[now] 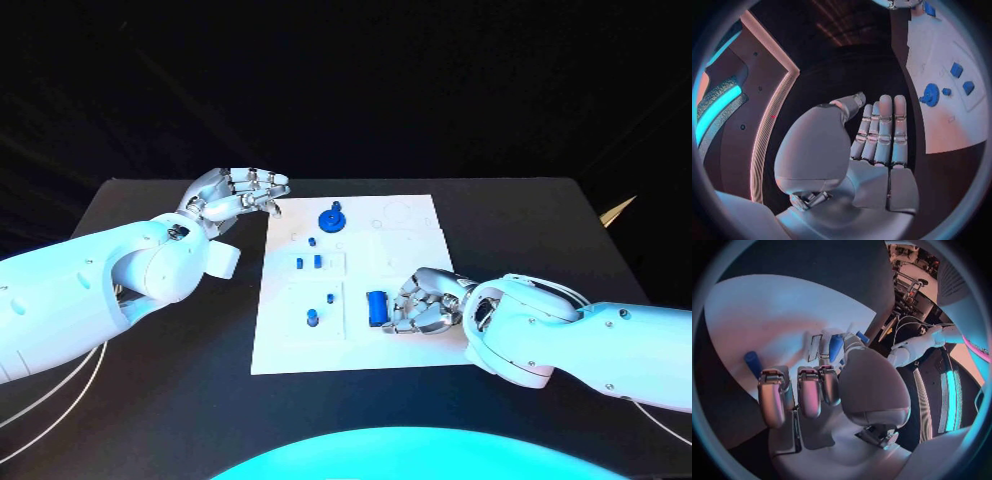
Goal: Assemble the parts on the task board
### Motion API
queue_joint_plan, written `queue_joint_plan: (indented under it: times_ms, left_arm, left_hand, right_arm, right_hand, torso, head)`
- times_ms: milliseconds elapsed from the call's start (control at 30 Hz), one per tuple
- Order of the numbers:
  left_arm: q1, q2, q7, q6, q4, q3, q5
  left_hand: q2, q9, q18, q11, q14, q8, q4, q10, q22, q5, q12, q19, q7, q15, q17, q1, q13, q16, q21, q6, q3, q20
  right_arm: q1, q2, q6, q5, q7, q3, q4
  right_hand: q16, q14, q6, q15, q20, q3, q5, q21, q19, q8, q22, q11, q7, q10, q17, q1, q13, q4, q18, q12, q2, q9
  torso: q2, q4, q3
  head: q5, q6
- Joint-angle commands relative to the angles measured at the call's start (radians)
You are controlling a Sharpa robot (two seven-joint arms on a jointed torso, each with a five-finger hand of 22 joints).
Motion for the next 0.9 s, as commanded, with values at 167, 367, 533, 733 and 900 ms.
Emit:
queue_joint_plan:
  times_ms: [167,367,533,733,900]
  left_arm:
    - [0.000,-0.001,0.005,0.013,0.003,0.001,0.003]
    - [0.000,-0.001,0.006,0.012,0.003,0.001,0.003]
    - [0.000,-0.001,0.007,0.012,0.003,0.001,0.003]
    - [0.000,-0.001,0.009,0.014,0.003,0.000,0.003]
    - [0.000,-0.001,0.011,0.015,0.005,0.000,0.003]
  left_hand:
    - [0.006,0.000,0.012,0.003,-0.008,0.003,-0.004,-0.007,-0.001,0.002,0.003,-0.005,0.000,0.000,-0.001,0.002,-0.002,-0.005,-0.006,-0.007,-0.001,0.002]
    - [0.006,0.000,0.012,0.003,-0.008,0.003,-0.004,-0.007,-0.001,0.002,0.003,-0.005,0.000,0.000,-0.001,0.002,-0.002,-0.005,-0.006,-0.007,-0.001,0.002]
    - [0.006,0.000,0.012,0.003,-0.008,0.003,-0.004,-0.007,-0.001,0.002,0.003,-0.005,0.000,0.000,-0.001,0.002,-0.002,-0.005,-0.006,-0.007,-0.001,0.002]
    - [0.006,0.000,0.012,0.003,-0.008,0.003,-0.004,-0.007,-0.001,0.002,0.003,-0.005,0.000,0.000,-0.001,0.002,-0.002,-0.005,-0.006,-0.007,-0.001,0.002]
    - [0.006,0.000,0.012,0.003,-0.009,0.004,-0.005,-0.007,0.000,0.002,0.004,-0.006,0.000,0.000,-0.002,0.003,-0.002,-0.005,-0.007,-0.007,-0.001,0.002]
  right_arm:
    - [-0.001,-0.014,0.017,-0.009,0.026,0.000,0.007]
    - [0.001,-0.040,-0.017,-0.004,0.039,0.000,0.021]
    - [0.021,-0.082,-0.085,0.041,0.092,0.002,0.042]
    - [0.074,-0.158,-0.114,0.036,0.119,0.003,0.039]
    - [0.090,-0.204,-0.101,-0.020,0.112,0.002,0.009]
  right_hand:
    - [0.006,0.097,0.005,-0.005,-0.007,0.001,0.002,0.004,0.105,-0.002,0.263,-0.001,-0.001,0.063,0.227,0.007,0.209,-0.001,-0.014,0.000,-0.010,-0.002]
    - [0.005,0.097,0.005,-0.005,-0.007,0.014,0.003,0.004,0.105,-0.003,0.263,-0.001,-0.002,0.062,0.225,0.017,0.209,-0.001,-0.014,0.000,-0.003,-0.002]
    - [0.001,0.095,-0.009,-0.003,-0.006,0.039,0.002,0.004,0.105,-0.013,0.263,0.002,0.003,0.056,0.217,0.045,0.202,-0.005,-0.014,-0.014,0.003,-0.007]
    - [0.003,0.096,-0.024,0.001,-0.002,0.063,0.001,0.004,0.105,-0.028,0.263,0.008,0.010,0.053,0.222,0.074,0.200,-0.007,-0.014,-0.019,0.001,-0.015]
    - [0.005,0.097,-0.027,0.003,-0.001,0.073,0.001,0.004,0.105,-0.035,0.263,0.010,0.013,0.053,0.228,0.085,0.200,-0.008,-0.014,-0.020,0.000,-0.019]
  torso:
    - [0.000,0.0000,-0.0002]
    - [-0.001,-0.0012,0.0005]
    - [-0.001,-0.0008,0.0011]
    - [-0.002,-0.0004,-0.0014]
    - [-0.001,-0.0013,-0.0025]
  head:
    - [0.001,-0.001]
    - [0.002,0.000]
    - [0.000,0.005]
    - [-0.014,0.010]
    - [-0.029,0.016]
